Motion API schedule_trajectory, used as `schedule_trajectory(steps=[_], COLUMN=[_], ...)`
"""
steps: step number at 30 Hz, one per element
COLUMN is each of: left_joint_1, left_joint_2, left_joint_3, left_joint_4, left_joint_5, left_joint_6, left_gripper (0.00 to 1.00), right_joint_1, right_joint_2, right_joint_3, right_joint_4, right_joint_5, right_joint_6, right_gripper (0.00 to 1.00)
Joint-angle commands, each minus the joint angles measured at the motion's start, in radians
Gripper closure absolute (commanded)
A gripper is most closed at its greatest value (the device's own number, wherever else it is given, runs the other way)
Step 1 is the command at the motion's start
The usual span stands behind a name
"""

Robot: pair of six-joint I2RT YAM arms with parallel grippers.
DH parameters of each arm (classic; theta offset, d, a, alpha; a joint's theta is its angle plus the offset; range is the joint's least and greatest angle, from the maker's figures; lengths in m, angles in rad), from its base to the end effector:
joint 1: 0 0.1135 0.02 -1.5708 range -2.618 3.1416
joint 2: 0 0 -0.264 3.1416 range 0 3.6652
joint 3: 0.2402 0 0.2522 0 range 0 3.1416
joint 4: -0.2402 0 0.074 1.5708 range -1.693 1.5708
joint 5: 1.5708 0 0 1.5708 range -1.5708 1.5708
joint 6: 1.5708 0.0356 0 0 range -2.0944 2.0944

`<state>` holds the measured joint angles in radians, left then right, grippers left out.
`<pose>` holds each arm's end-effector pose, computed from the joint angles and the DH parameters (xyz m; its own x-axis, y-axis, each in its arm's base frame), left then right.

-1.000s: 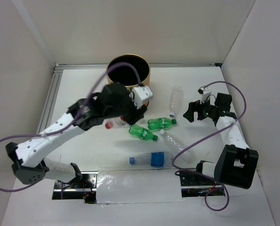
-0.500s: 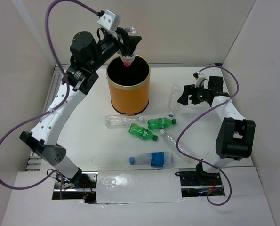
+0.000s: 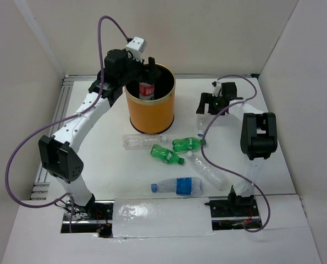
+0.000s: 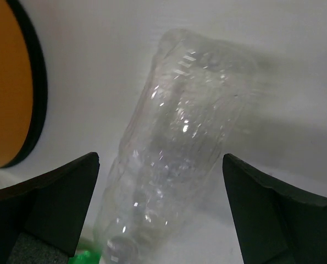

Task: Put the plastic bottles in the bin

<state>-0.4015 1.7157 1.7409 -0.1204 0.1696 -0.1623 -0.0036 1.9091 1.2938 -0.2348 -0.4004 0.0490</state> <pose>0.3751 -0.1658 0.4305 -0.1736 -0.0993 -0.9798 0.5186 0.8365 -0.1767 0.4128 0.0124 0.1899 -0.7629 0.0479 -0.6448 -0.2168 0.9206 0.3248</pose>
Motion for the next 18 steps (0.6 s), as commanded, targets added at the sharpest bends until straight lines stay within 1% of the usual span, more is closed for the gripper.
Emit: schedule_trajectory(steps=[1, 2, 3, 4, 5, 6, 7, 8, 9, 10, 11, 12, 13, 14, 15, 16, 17, 18], left_joint_1=[-0.009, -0.032, -0.046, -0.065, -0.083, -0.13, -0.131, -0.147, -0.187, -0.209, -0.235, -0.306, -0.354, -0.46, -0.515, -0.572, -0.627, -0.681], left_joint_2=[-0.06, -0.095, -0.117, -0.145, -0.215, -0.31, -0.311, -0.364, -0.478, -0.531, -0.577, -0.615, -0.666, -0.68, -0.68, -0.68, -0.656, -0.633], left_joint_3=[0.071, 0.089, 0.089, 0.089, 0.062, -0.011, -0.012, -0.068, -0.212, -0.293, -0.373, -0.52, -0.585, -0.695, -0.737, -0.766, -0.785, -0.794], left_joint_4=[0.05, 0.018, -0.001, -0.018, -0.036, -0.066, -0.067, -0.067, -0.067, -0.058, -0.045, -0.045, -0.045, -0.054, -0.042, -0.042, -0.042, -0.071], left_joint_5=[-0.013, -0.013, -0.05, -0.077, -0.1, -0.111, -0.111, -0.098, -0.07, 0.009, 0.074, 0.114, 0.114, 0.114, 0.114, 0.041, 0.001, -0.046], left_joint_6=[-0.01, 0.001, 0.013, 0.033, 0.033, 0.033, 0.033, 0.003, -0.009, -0.025, -0.025, -0.025, -0.034, -0.034, -0.034, -0.034, -0.022, -0.007], left_gripper=[0.01, 0.0, 0.0, 0.0, 0.0, 0.0, 0.0, 0.0, 0.0, 0.0, 0.0, 0.0, 0.0, 0.0, 0.0, 0.0, 0.0, 0.0], right_joint_1=[0.028, 0.037, 0.037, 0.037, 0.037, 0.013, 0.013, -0.008, -0.018, -0.018, -0.028, -0.029, -0.029, -0.029, -0.029, -0.029, -0.029, -0.029], right_joint_2=[0.083, 0.105, 0.146, 0.165, 0.179, 0.188, 0.188, 0.173, 0.145, 0.128, 0.113, 0.081, 0.064, 0.047, 0.03, -0.002, -0.018, -0.031], right_joint_3=[0.109, 0.125, 0.142, 0.159, 0.183, 0.183, 0.183, 0.174, 0.174, 0.206, 0.229, 0.264, 0.304, 0.397, 0.447, 0.496, 0.583, 0.622], right_joint_4=[0.032, 0.032, 0.006, -0.006, -0.015, -0.024, -0.024, -0.024, -0.024, -0.047, -0.069, -0.125, -0.158, -0.188, -0.21, -0.224, -0.224, -0.193], right_joint_5=[0.125, 0.144, 0.165, 0.185, 0.195, 0.184, 0.163, 0.141, 0.118, 0.05, 0.005, -0.047, -0.107, -0.211, -0.265, -0.363, -0.406, -0.443], right_joint_6=[0.08, 0.08, 0.095, 0.104, 0.104, 0.104, 0.104, 0.104, 0.095, 0.05, 0.022, -0.01, -0.081, -0.11, -0.139, -0.171, -0.172, -0.155], right_gripper=[0.0, 0.0, 0.0, 0.07, 0.13, 0.3, 0.3, 0.58, 0.71, 0.8, 0.87, 0.94, 0.94, 0.97, 0.97, 1.0, 1.0, 1.0])
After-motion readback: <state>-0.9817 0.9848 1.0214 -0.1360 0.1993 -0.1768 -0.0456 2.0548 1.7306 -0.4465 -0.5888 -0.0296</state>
